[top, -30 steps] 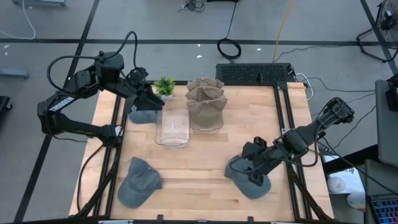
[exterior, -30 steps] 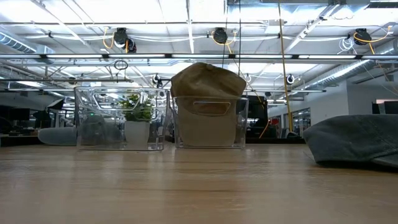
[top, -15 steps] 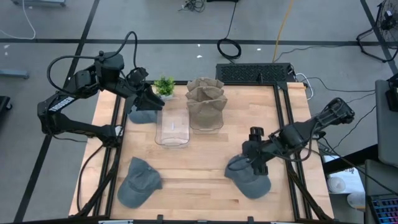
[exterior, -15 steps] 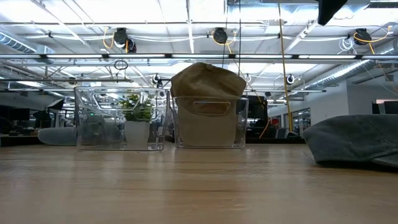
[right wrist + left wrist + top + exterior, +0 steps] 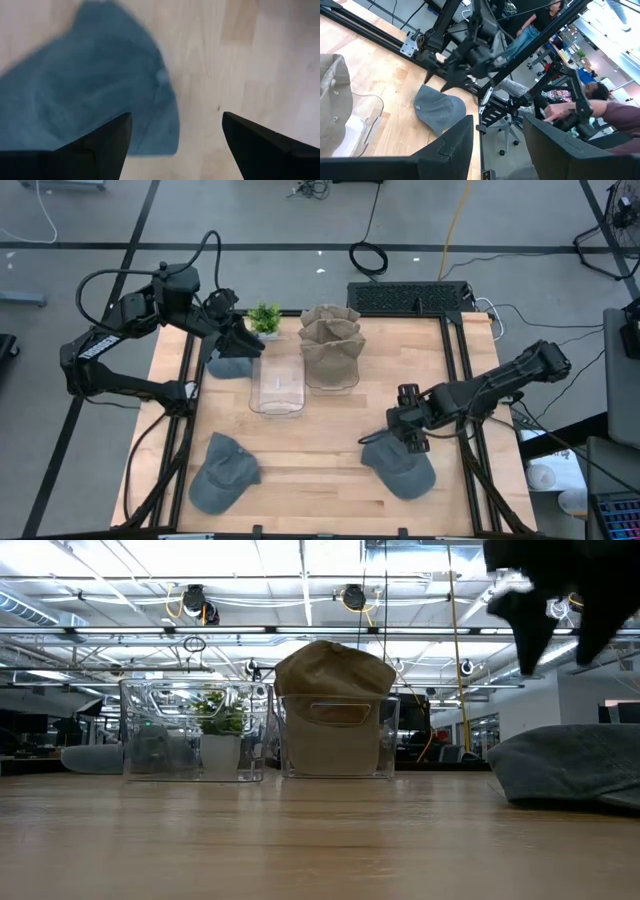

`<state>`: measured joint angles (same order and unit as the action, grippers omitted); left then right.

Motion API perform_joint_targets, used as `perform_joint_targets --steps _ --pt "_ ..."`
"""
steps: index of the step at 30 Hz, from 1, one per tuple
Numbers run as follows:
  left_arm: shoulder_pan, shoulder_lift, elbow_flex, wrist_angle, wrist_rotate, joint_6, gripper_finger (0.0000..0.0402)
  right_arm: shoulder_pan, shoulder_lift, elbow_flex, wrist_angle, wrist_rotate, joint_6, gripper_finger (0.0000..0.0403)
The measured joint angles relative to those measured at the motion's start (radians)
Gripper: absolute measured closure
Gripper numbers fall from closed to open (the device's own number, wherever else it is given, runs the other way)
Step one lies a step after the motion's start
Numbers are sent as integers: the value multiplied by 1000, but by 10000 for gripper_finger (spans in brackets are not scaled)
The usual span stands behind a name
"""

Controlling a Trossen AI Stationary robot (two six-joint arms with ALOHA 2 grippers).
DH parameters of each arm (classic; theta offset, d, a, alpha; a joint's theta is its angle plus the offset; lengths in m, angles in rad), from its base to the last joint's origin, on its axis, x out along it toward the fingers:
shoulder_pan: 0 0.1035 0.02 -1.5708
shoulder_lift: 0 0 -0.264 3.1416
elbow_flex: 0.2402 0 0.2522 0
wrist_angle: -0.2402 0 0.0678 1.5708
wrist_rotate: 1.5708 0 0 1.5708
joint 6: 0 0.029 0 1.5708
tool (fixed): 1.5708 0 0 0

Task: Pick & Place hat
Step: Put the right blue cap into the left transparent bin

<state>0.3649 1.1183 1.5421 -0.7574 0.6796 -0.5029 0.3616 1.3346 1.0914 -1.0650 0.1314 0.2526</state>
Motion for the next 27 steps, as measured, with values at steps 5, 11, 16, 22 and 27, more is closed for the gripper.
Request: perform_joint_targets --steps 5,11,16,22,27 --pt "0 0 0 -1 0 2 220 -48 0 -125 76 -58 44 106" --pt "0 0 0 -1 0 11 220 -112 0 -204 190 -140 52 106" --pt "0 0 0 -2 0 10 220 -151 0 -235 252 -178 64 106" --pt "0 0 0 -2 0 10 220 -178 0 -302 340 -241 68 106" --pt "0 0 0 -2 0 10 220 -180 0 -361 397 -236 85 109"
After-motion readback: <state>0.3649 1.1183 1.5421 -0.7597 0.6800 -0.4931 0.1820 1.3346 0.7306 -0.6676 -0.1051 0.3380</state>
